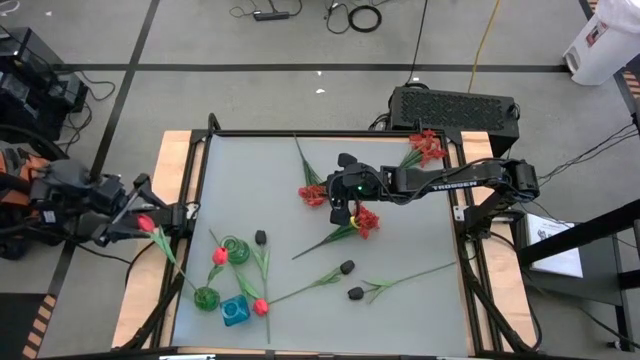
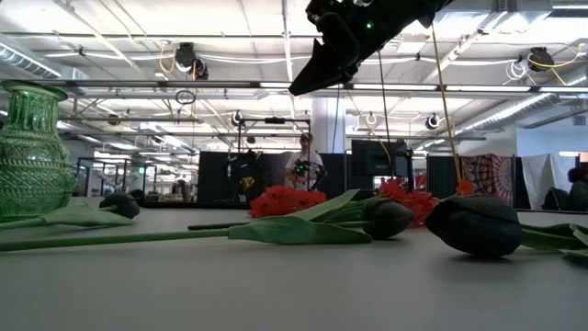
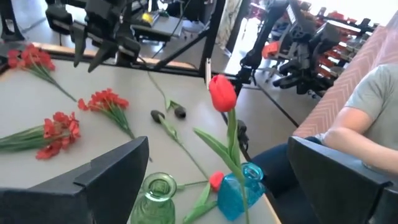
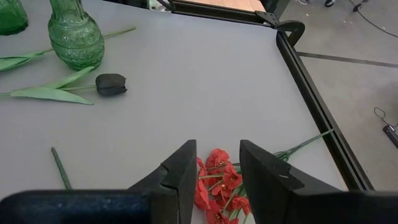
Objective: Sort flowers into vase by color
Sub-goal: Put the right light orange flower into the bottom green vase
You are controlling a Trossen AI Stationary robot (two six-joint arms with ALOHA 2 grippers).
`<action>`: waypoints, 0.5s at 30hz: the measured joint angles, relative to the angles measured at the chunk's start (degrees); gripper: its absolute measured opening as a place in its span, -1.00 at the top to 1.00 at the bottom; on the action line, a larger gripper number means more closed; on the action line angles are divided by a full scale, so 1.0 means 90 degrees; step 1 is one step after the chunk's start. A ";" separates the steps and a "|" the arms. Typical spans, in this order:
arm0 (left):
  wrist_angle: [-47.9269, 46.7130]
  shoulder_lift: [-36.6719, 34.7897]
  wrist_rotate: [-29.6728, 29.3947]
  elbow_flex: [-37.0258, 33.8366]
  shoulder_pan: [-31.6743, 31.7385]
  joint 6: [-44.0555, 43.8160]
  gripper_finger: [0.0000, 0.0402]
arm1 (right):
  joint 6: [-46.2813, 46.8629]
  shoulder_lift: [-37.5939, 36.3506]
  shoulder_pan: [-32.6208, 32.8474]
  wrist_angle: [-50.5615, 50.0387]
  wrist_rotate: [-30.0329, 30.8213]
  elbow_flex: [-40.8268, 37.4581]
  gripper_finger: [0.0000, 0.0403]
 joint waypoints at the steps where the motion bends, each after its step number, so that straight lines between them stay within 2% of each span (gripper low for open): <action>1: -0.0009 0.0000 0.0002 0.0059 -0.0002 -0.0004 -0.93 | 0.0000 0.0000 0.0002 -0.0001 0.0000 -0.0001 0.43; 15: -0.0855 0.0000 0.0431 0.0852 -0.0001 -0.0025 -0.93 | 0.0000 0.0000 0.0000 -0.0001 0.0000 0.0000 0.43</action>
